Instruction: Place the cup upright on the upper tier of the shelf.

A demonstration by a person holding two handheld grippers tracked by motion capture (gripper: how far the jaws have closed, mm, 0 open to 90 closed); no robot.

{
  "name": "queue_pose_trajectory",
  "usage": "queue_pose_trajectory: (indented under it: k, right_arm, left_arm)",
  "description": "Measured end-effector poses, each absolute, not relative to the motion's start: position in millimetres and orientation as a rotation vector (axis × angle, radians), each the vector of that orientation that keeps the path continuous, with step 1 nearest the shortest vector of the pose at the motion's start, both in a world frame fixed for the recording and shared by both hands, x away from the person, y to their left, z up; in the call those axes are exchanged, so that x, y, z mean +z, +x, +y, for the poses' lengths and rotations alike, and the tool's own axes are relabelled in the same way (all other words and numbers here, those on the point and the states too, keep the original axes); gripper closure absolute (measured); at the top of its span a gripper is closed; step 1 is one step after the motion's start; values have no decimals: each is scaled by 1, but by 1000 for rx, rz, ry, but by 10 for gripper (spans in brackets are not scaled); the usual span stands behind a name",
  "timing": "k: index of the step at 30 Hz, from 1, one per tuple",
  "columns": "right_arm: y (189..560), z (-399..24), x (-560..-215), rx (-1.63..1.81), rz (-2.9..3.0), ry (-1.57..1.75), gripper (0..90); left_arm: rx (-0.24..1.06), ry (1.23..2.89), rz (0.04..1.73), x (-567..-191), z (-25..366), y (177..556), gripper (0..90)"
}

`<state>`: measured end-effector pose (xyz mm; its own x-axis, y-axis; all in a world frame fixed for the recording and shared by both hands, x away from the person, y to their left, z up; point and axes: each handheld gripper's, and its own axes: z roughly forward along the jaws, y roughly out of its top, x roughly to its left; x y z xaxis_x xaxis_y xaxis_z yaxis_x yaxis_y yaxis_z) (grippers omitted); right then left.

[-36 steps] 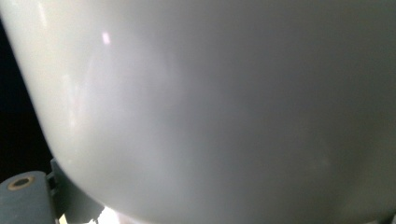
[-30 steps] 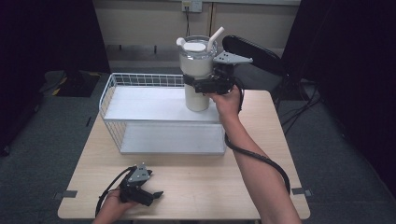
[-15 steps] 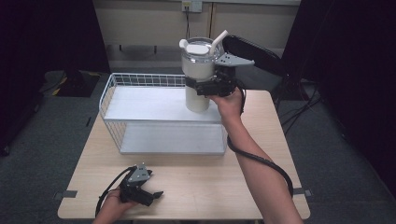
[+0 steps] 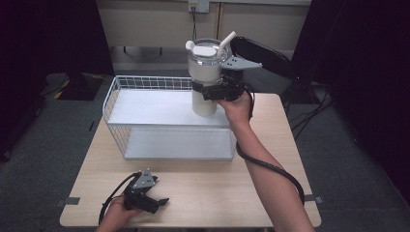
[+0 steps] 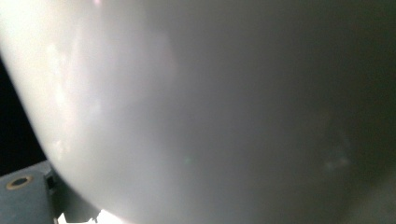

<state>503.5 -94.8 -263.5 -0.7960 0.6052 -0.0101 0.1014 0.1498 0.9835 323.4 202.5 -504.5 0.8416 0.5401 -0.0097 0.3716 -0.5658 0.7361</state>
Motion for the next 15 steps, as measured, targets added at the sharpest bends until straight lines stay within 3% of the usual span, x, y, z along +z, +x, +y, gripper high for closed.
queue_pose_trajectory:
  k: [15]
  right_arm:
    - [501,-94,-261,1612,2065,684,76]
  left_arm:
    - [277,2236,660,-504,203,323,95]
